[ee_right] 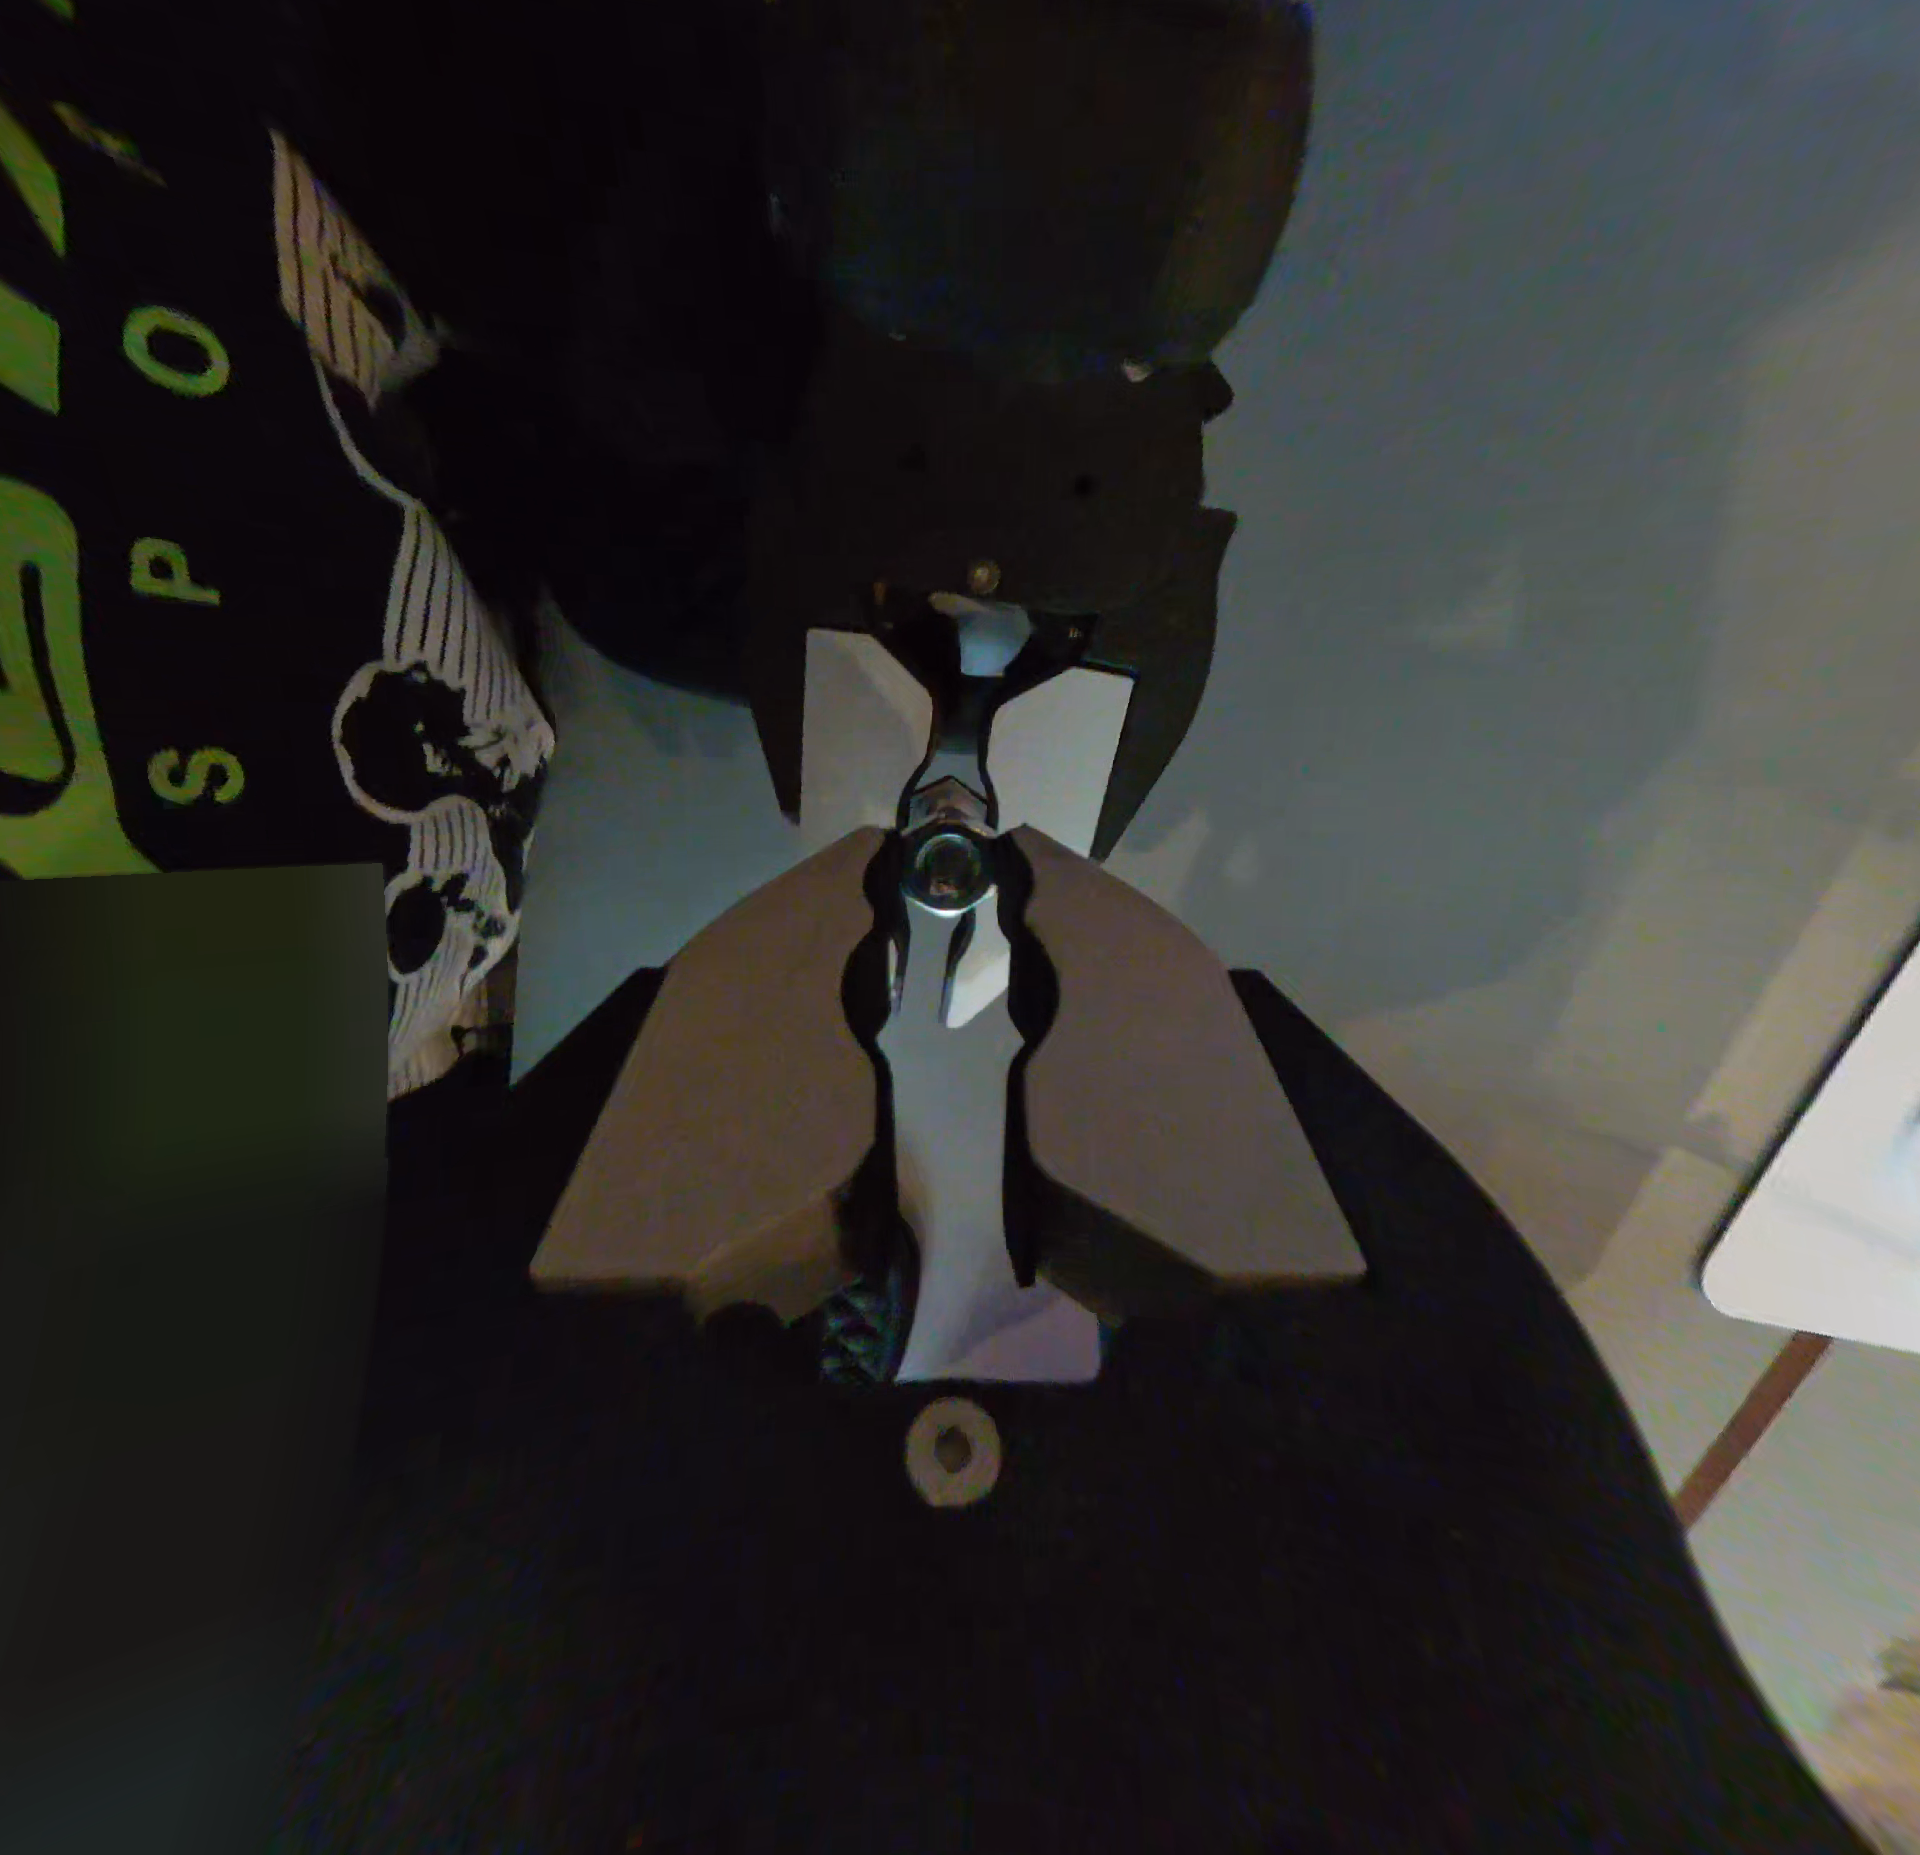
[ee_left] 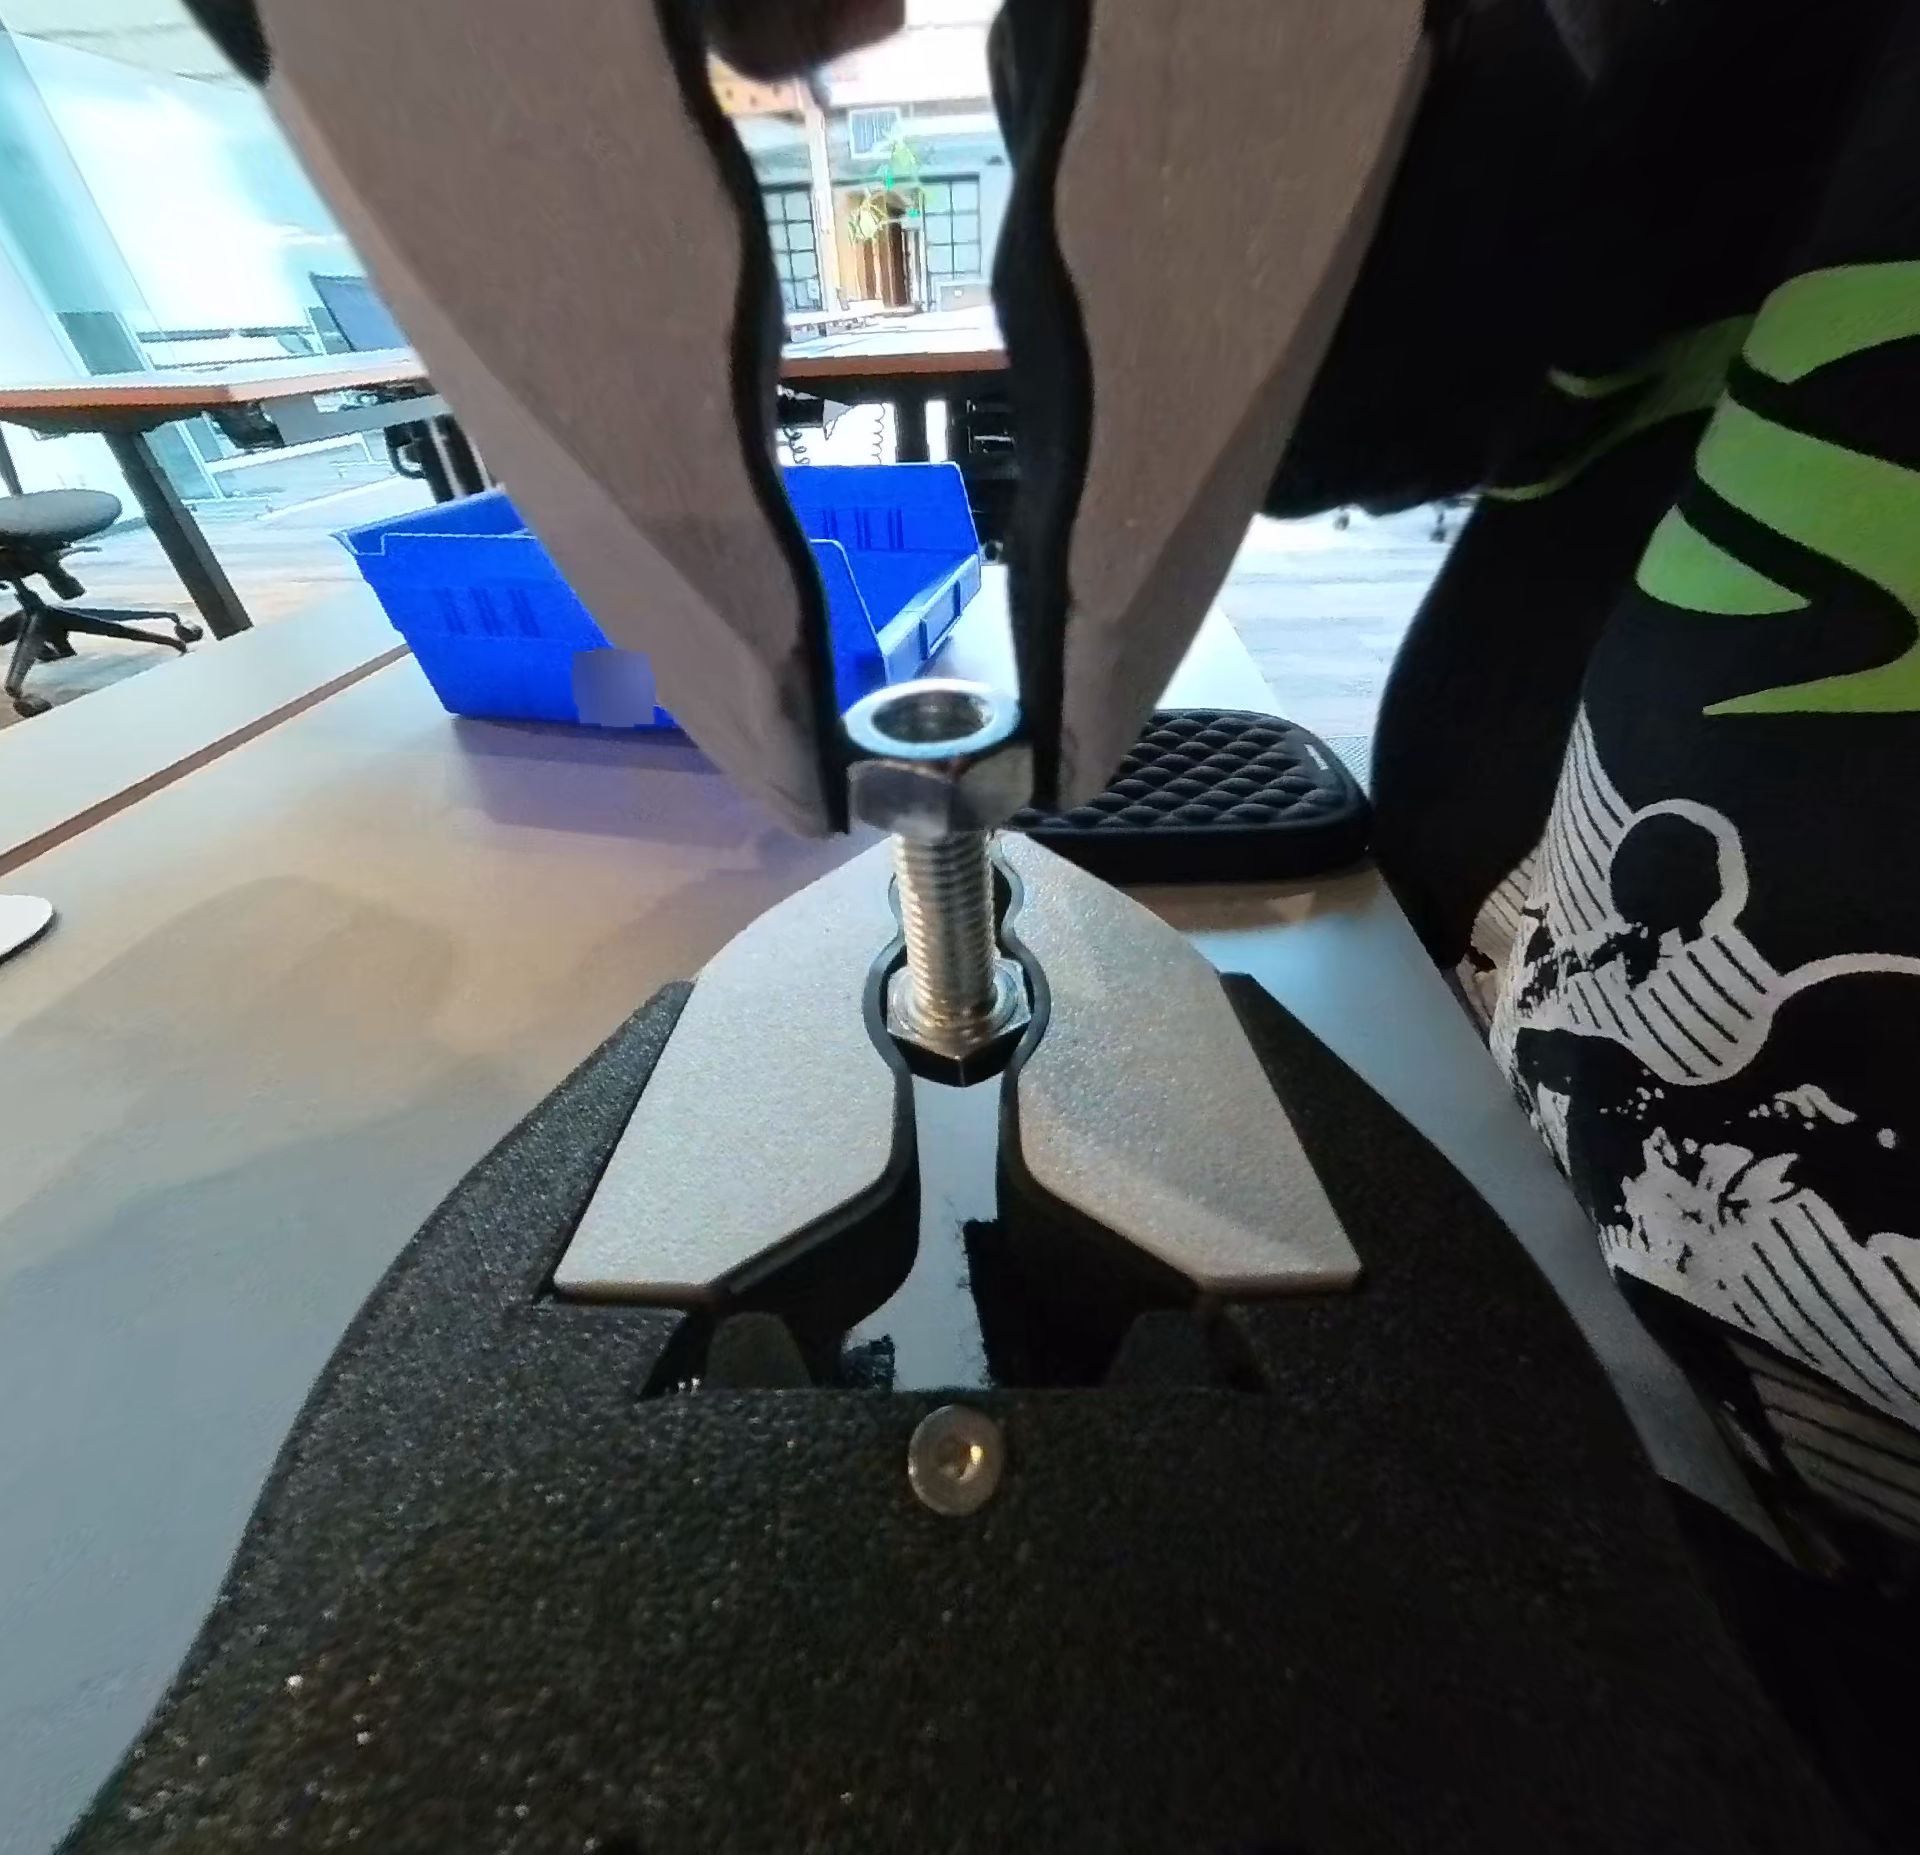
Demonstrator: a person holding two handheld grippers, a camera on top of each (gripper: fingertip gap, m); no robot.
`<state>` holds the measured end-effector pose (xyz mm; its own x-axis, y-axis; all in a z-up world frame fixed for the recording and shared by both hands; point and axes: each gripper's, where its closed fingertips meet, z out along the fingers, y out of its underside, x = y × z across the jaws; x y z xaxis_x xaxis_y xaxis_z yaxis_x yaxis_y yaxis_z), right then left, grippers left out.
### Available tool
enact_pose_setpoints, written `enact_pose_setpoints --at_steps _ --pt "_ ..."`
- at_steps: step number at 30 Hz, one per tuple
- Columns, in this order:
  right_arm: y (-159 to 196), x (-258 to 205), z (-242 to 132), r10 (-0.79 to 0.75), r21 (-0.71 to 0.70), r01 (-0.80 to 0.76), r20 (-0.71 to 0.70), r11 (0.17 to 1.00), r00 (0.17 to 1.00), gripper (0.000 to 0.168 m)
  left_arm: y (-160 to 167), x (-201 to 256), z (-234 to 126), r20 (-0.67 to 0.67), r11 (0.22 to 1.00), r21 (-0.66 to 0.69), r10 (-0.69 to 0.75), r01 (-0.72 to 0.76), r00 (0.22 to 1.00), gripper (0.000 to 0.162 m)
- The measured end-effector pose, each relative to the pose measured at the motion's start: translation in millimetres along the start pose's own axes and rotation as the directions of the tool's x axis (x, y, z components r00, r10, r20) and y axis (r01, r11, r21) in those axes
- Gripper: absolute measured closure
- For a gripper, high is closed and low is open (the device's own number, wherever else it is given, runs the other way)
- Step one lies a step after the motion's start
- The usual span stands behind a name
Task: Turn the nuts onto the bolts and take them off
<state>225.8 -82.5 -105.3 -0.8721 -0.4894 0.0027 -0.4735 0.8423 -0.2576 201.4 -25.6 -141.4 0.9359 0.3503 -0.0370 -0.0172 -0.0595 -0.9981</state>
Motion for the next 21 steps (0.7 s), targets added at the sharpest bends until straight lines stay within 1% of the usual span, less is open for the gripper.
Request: enact_pose_setpoints --at_steps 2,3,4,6,7,8,10,11,12,13,18,21 --pt "-0.9 0.3 0.6 -0.003 0.016 0.003 -0.020 1.000 1.000 0.146 -1.1 -0.1 -0.7 0.000 1.000 0.007 -0.002 0.002 1.000 0.152" --pt "-1.0 -0.2 0.5 -0.030 0.018 0.030 -0.020 0.999 0.999 0.144 -1.2 -0.1 -0.8 -0.001 1.000 0.008 -0.002 0.002 1.000 0.152" --pt "-1.8 -0.1 -0.2 -0.073 0.022 0.073 -0.019 0.997 0.997 0.132 -1.1 0.4 -0.8 -0.003 1.000 0.007 -0.001 0.001 1.000 0.152" --pt "-2.8 -1.8 -4.1 -0.219 0.033 0.219 0.010 0.975 0.976 0.121 -0.8 1.5 -0.5 -0.010 1.000 0.004 0.002 -0.002 1.000 0.152" --pt "-4.8 -3.0 -6.8 -0.338 0.055 0.337 0.016 0.940 0.941 0.118 -0.6 2.1 -0.4 -0.014 1.000 0.002 0.003 -0.003 1.000 0.152" --pt "-5.2 -6.1 -9.3 -0.471 0.076 0.468 0.023 0.880 0.882 0.118 -0.3 2.6 -0.2 -0.017 1.000 0.000 0.004 -0.004 1.000 0.152" --pt "-0.4 -12.6 -12.3 -0.700 0.091 0.695 0.043 0.713 0.713 0.124 0.0 3.2 0.0 -0.019 1.000 -0.003 0.007 -0.007 1.000 0.152" --pt "1.2 -14.0 -13.2 -0.772 0.095 0.766 0.053 0.635 0.633 0.130 0.2 3.5 0.0 -0.021 1.000 -0.004 0.008 -0.008 1.000 0.152" --pt "0.9 -14.3 -13.8 -0.814 0.100 0.808 0.065 0.580 0.577 0.133 0.5 3.7 0.1 -0.022 1.000 -0.006 0.009 -0.009 1.000 0.152" --pt "0.0 -14.8 -14.6 -0.836 0.109 0.829 0.087 0.549 0.542 0.134 0.7 4.0 0.3 -0.024 1.000 -0.008 0.011 -0.011 1.000 0.152" --pt "-2.5 -8.6 -12.6 -0.885 0.102 0.885 0.169 0.454 0.435 0.136 1.4 5.0 0.6 -0.028 1.000 -0.013 0.016 -0.017 0.999 0.152" --pt "0.0 -4.8 -6.4 -0.896 0.068 0.906 0.196 0.417 0.398 0.140 1.4 5.2 0.4 -0.030 1.000 -0.012 0.016 -0.016 0.999 0.152"
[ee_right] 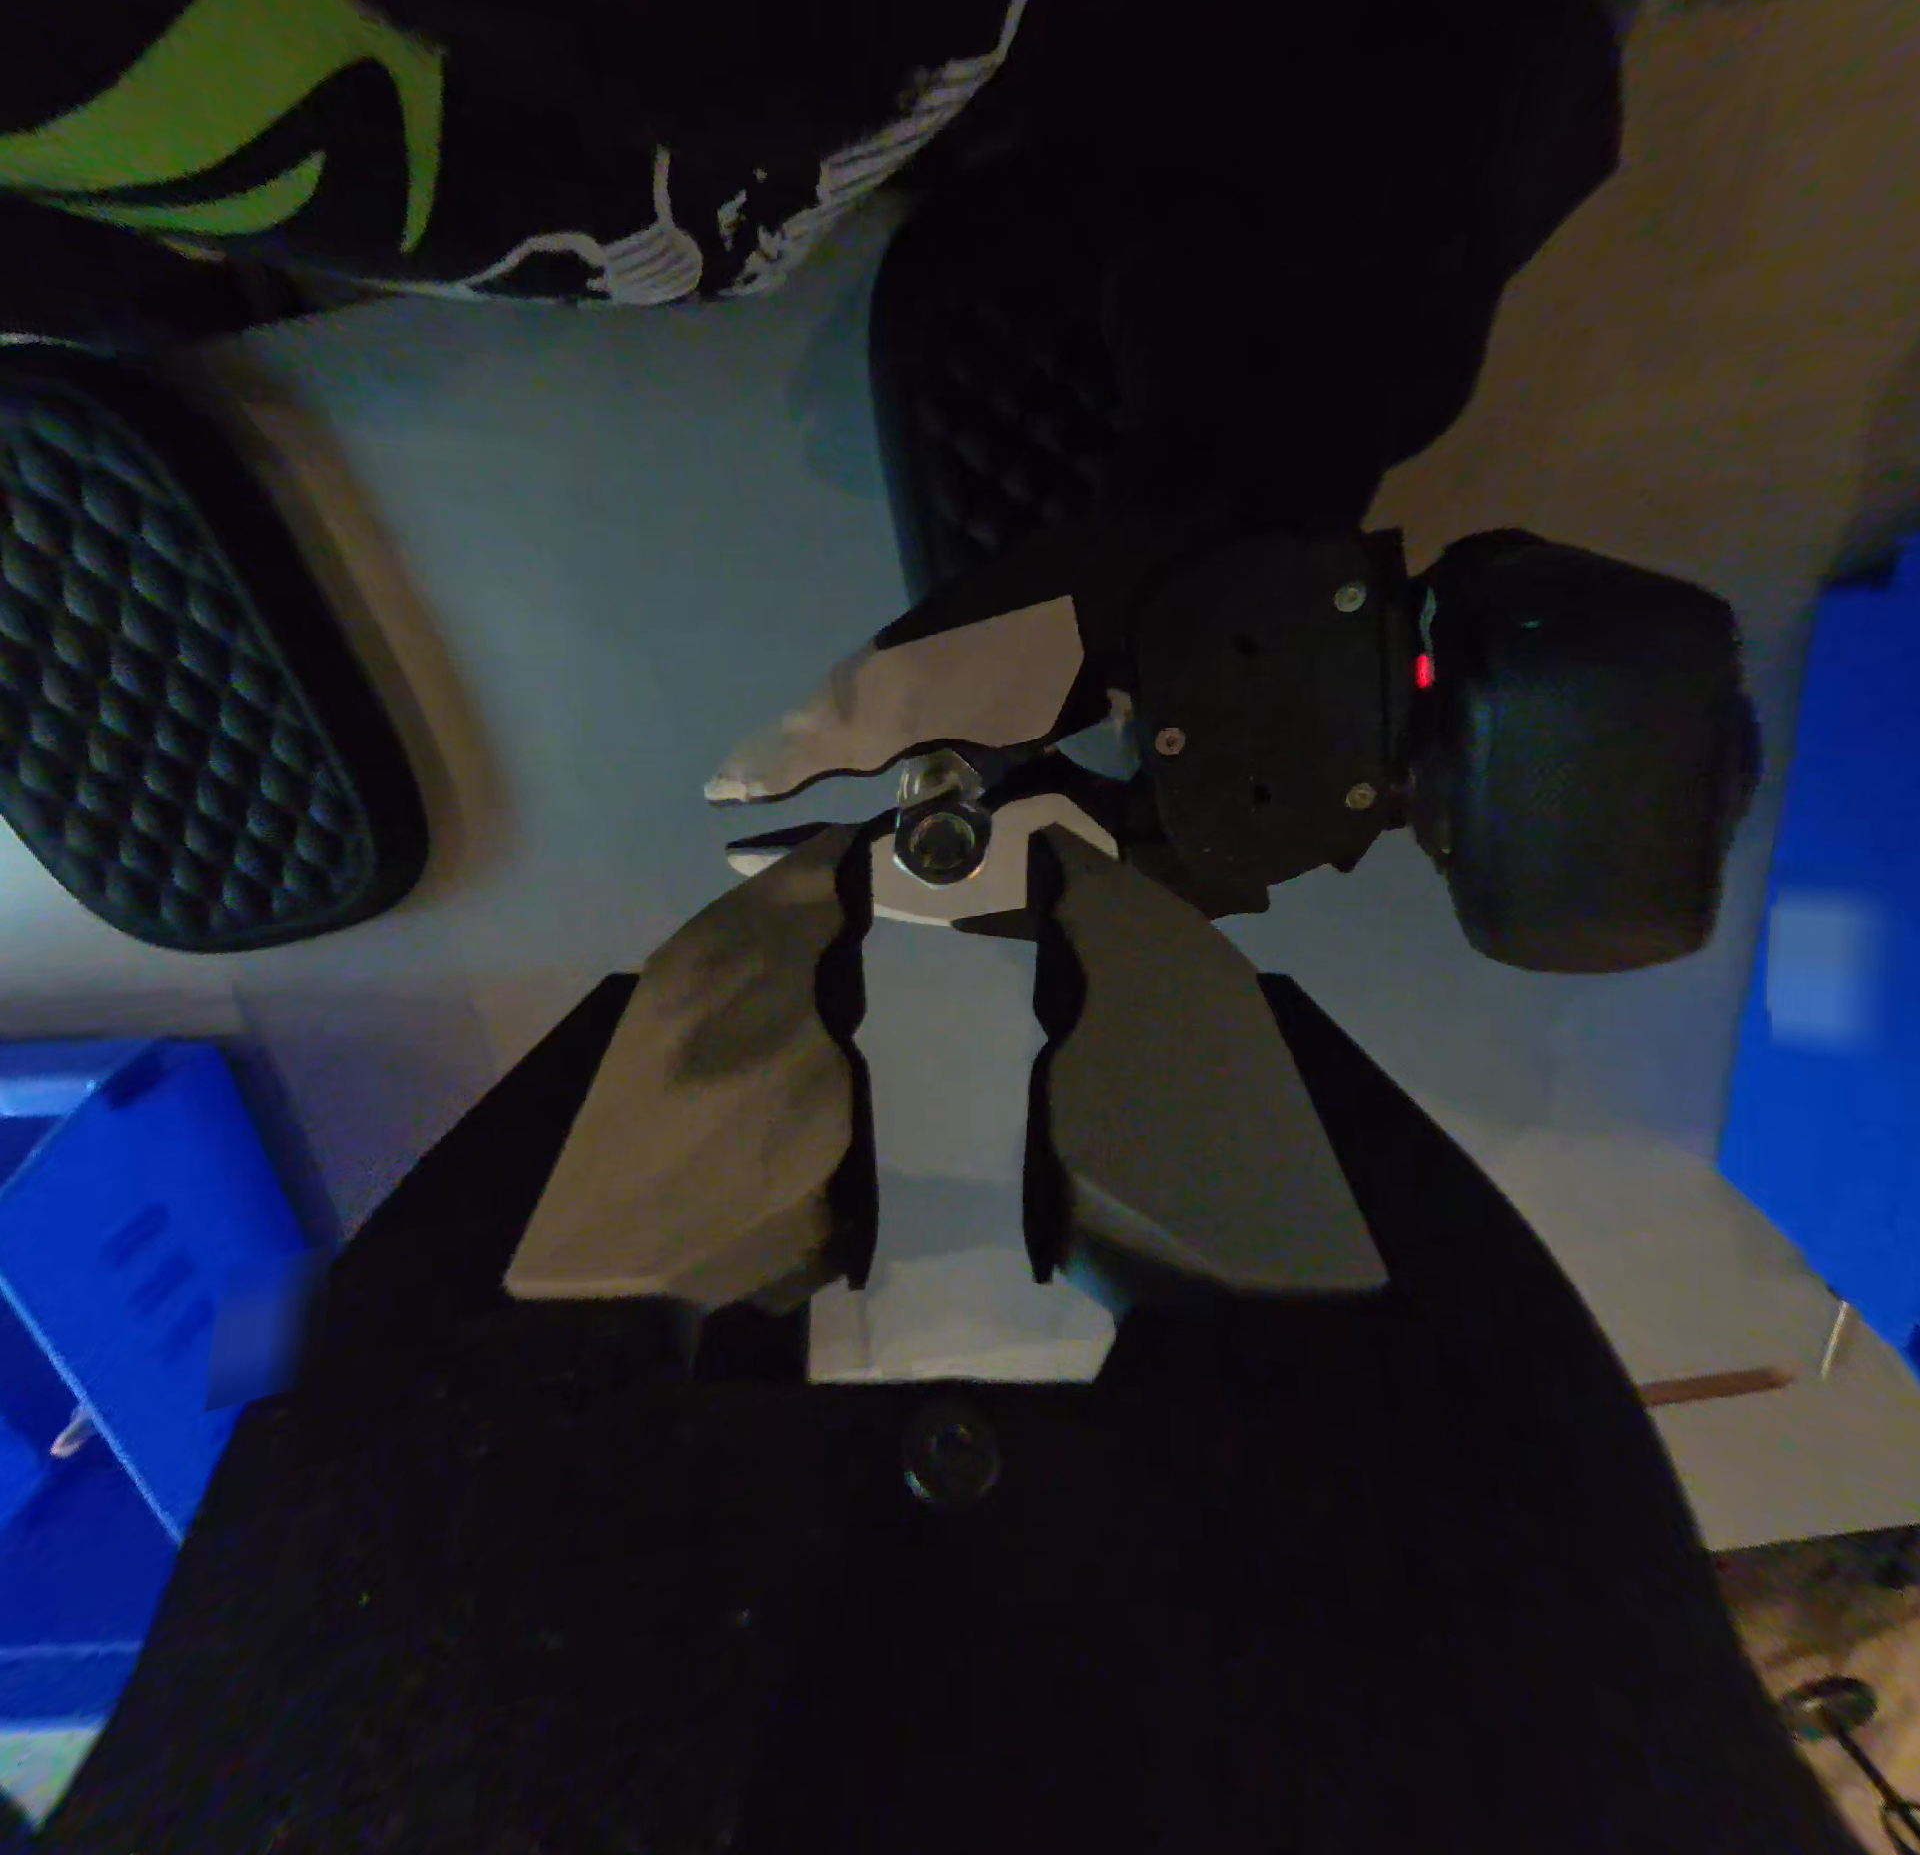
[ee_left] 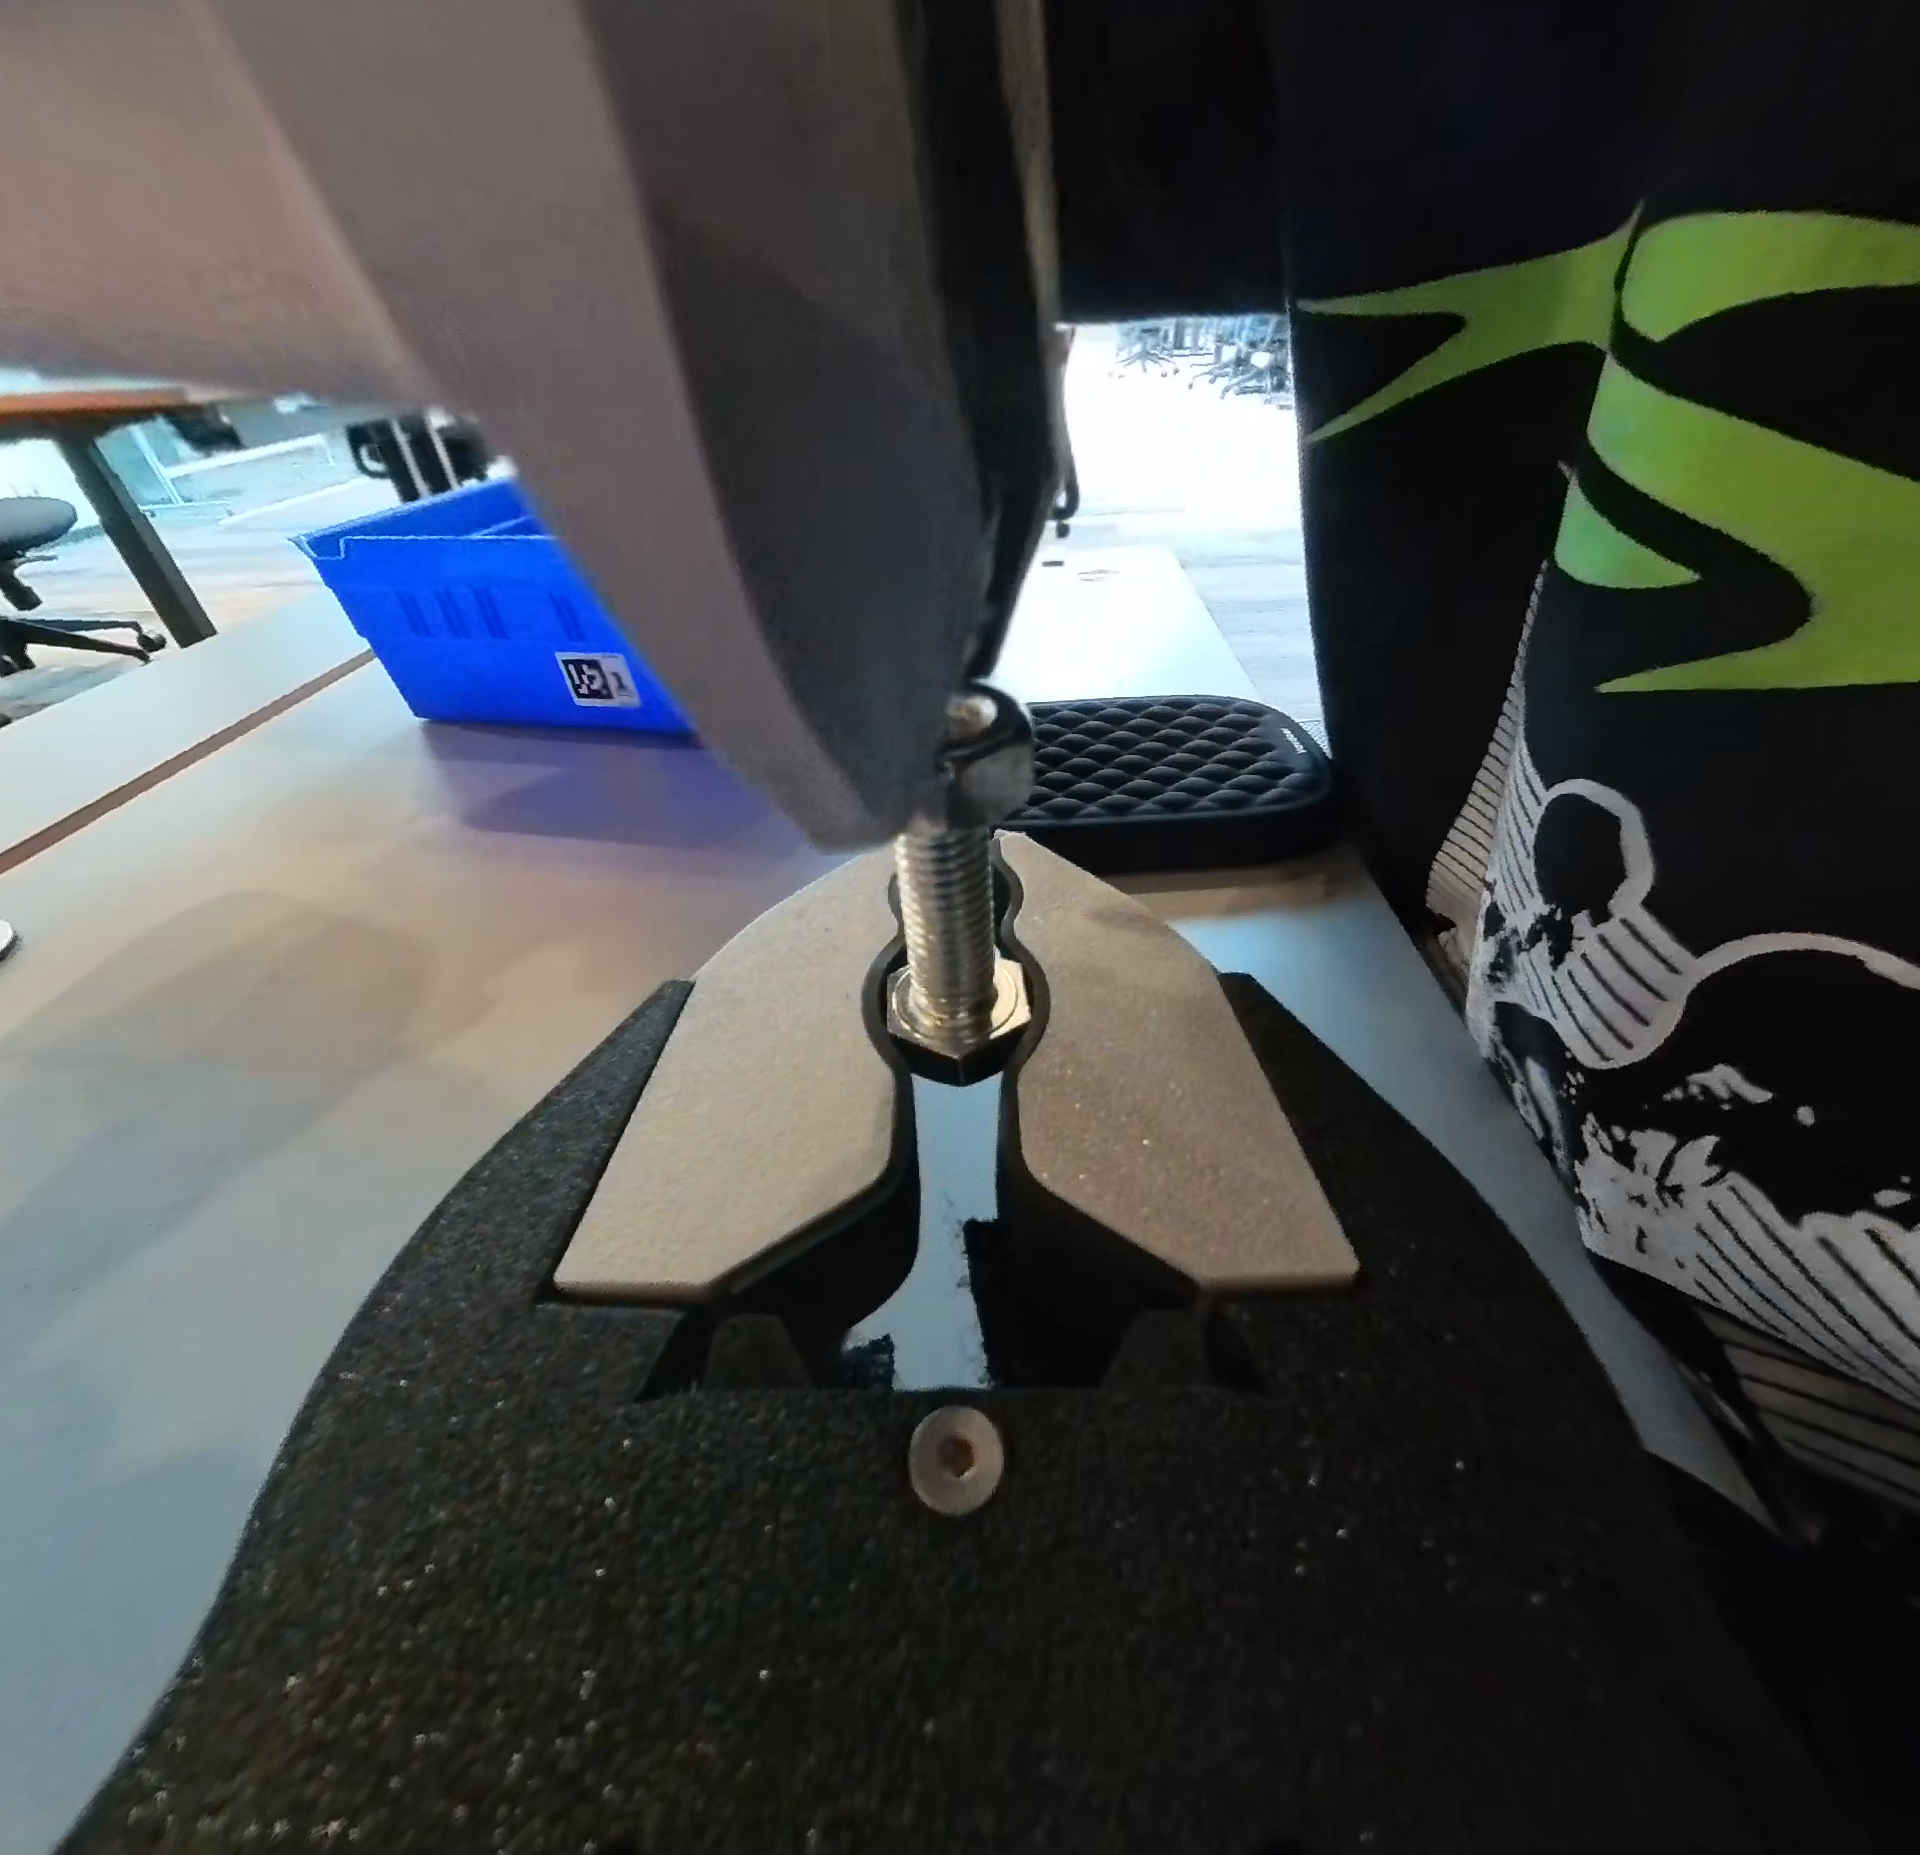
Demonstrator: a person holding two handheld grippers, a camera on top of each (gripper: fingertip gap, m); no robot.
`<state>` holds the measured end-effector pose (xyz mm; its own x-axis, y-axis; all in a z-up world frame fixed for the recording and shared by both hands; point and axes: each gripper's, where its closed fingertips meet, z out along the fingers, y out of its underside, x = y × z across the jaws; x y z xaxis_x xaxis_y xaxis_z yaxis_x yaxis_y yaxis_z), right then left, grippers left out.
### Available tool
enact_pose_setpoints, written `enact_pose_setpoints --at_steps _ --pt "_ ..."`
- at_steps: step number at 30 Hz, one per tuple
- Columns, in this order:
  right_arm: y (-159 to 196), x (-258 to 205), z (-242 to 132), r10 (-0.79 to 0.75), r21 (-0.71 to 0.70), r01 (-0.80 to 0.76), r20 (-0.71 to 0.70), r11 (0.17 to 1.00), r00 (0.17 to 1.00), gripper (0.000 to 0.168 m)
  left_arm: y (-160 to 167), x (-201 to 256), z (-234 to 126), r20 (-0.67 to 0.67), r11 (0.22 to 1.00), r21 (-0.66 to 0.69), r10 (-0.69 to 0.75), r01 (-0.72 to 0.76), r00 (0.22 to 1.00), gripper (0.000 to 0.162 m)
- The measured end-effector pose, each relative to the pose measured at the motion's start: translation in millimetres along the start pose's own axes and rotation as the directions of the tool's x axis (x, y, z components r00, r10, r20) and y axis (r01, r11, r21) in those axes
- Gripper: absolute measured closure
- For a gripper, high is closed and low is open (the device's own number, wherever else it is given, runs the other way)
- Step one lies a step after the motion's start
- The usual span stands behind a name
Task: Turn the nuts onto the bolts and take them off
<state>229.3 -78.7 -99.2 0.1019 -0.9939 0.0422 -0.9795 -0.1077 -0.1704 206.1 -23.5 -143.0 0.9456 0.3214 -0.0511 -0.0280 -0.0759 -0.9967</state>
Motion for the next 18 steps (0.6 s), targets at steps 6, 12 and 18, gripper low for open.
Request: enact_pose_setpoints --at_steps 6,12,18 --pt "2.7 0.1 4.2 0.055 -0.012 -0.055 0.000 0.998 0.998 0.151 -0.4 -0.3 -0.5 0.003 1.000 0.004 -0.001 0.001 1.000 0.152" --pt "5.0 1.0 3.0 0.515 0.001 -0.515 -0.056 0.857 0.856 0.151 -1.8 -3.3 -1.9 0.021 1.000 0.016 -0.013 0.013 1.000 0.152" --pt "5.4 0.4 3.9 0.881 0.105 -0.875 -0.088 0.472 0.464 0.152 -0.8 -4.1 -1.6 0.027 1.000 0.010 -0.017 0.017 0.999 0.152"
